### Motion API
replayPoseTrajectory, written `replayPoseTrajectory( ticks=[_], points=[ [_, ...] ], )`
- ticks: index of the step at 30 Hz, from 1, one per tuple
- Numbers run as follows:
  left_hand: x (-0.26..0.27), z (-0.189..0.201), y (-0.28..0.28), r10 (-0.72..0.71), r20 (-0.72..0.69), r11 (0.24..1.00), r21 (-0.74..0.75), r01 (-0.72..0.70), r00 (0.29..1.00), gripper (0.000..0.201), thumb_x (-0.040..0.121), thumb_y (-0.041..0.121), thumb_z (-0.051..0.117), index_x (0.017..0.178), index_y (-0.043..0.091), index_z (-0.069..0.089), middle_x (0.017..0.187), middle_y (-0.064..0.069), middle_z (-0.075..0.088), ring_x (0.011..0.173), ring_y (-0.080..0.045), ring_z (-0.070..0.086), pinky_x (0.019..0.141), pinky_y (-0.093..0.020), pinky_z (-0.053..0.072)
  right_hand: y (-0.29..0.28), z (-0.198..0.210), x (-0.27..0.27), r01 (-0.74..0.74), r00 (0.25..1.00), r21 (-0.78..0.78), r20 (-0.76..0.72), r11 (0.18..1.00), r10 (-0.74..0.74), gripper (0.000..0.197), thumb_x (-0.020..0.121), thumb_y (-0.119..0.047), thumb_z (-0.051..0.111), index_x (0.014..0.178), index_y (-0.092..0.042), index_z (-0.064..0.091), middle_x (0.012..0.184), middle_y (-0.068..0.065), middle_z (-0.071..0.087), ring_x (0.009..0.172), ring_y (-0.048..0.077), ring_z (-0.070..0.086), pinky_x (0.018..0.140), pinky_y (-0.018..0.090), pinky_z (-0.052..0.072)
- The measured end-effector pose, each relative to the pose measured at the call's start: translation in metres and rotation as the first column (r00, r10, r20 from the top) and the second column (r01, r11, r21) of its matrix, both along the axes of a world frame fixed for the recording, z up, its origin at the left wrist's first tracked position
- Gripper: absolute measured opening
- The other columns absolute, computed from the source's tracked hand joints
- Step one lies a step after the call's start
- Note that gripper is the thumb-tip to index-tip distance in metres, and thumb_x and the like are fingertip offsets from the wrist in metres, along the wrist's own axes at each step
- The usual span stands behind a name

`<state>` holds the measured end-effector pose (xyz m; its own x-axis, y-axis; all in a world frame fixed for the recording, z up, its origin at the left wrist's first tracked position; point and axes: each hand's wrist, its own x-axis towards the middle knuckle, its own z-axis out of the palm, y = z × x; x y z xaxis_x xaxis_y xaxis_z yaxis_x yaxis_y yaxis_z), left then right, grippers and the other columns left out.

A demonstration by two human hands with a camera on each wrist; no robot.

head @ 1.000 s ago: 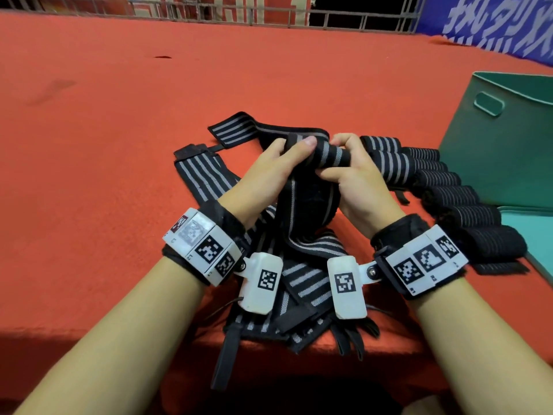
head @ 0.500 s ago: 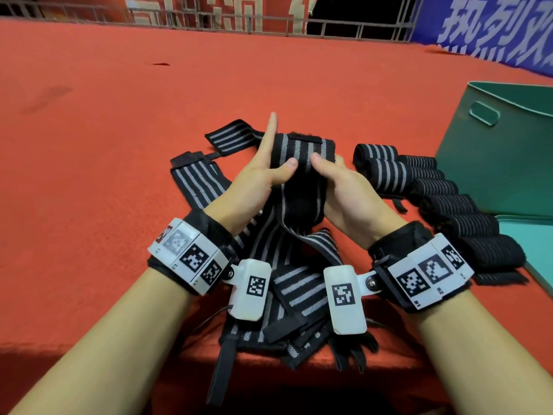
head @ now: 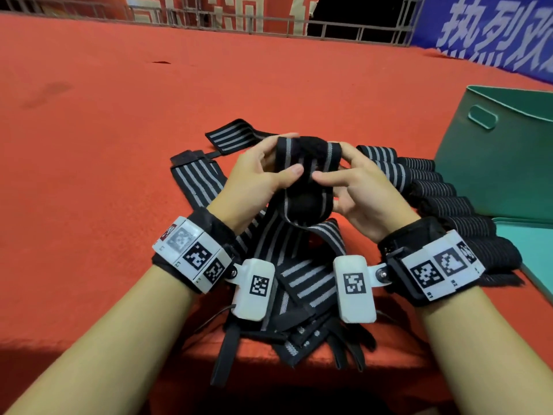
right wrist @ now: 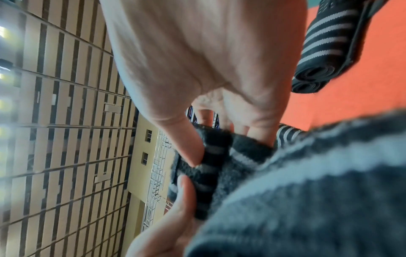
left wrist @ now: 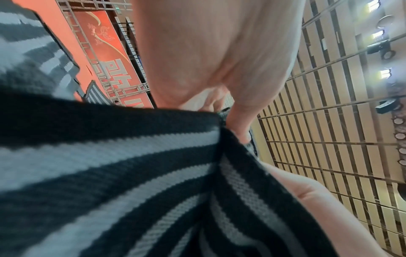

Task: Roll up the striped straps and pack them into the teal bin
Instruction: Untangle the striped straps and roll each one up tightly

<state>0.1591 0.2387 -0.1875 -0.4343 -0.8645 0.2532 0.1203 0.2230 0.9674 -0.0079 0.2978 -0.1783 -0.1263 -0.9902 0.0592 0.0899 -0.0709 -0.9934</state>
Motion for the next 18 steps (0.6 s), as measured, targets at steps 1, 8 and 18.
replayPoseTrajectory(
  ticks=[1, 8, 18],
  points=[
    [0.002, 0.000, -0.001, 0.018, 0.017, 1.000, -0.019, -0.017, 1.000, 0.045, 0.094, -0.005, 0.065, 0.135, 0.013, 0.060, 0.122, -0.007, 0.072, 0.115, -0.018, 0.069, 0.097, -0.035, 0.057, 0.000, 0.000, -0.003, 0.006, 0.999, -0.008, -0.049, 1.000, -0.007, 0.041, 0.093, 0.006, 0.060, 0.125, -0.019, 0.064, 0.123, 0.011, 0.072, 0.105, 0.027, 0.073, 0.075, 0.036, 0.060],
    [0.003, 0.000, -0.002, -0.113, 0.229, 0.976, 0.210, 0.064, 0.967, 0.034, 0.094, 0.034, 0.069, 0.127, 0.025, 0.066, 0.115, 0.001, 0.076, 0.104, -0.026, 0.075, 0.096, -0.051, 0.058, 0.002, -0.006, 0.004, 0.125, 0.935, -0.219, -0.300, 0.968, -0.189, 0.039, 0.083, -0.007, 0.068, 0.119, -0.022, 0.064, 0.118, 0.000, 0.071, 0.117, 0.021, 0.066, 0.099, 0.057, 0.055],
    [-0.002, -0.002, -0.003, -0.058, 0.087, 0.969, 0.246, 0.035, 0.995, 0.036, 0.097, 0.000, 0.051, 0.130, 0.008, 0.060, 0.124, -0.019, 0.070, 0.112, -0.034, 0.070, 0.104, -0.056, 0.051, 0.003, 0.003, -0.008, 0.099, 0.985, -0.151, -0.127, 0.984, -0.119, 0.042, 0.091, 0.008, 0.066, 0.119, -0.020, 0.057, 0.106, 0.007, 0.070, 0.095, 0.017, 0.071, 0.072, 0.033, 0.060]
  ],
)
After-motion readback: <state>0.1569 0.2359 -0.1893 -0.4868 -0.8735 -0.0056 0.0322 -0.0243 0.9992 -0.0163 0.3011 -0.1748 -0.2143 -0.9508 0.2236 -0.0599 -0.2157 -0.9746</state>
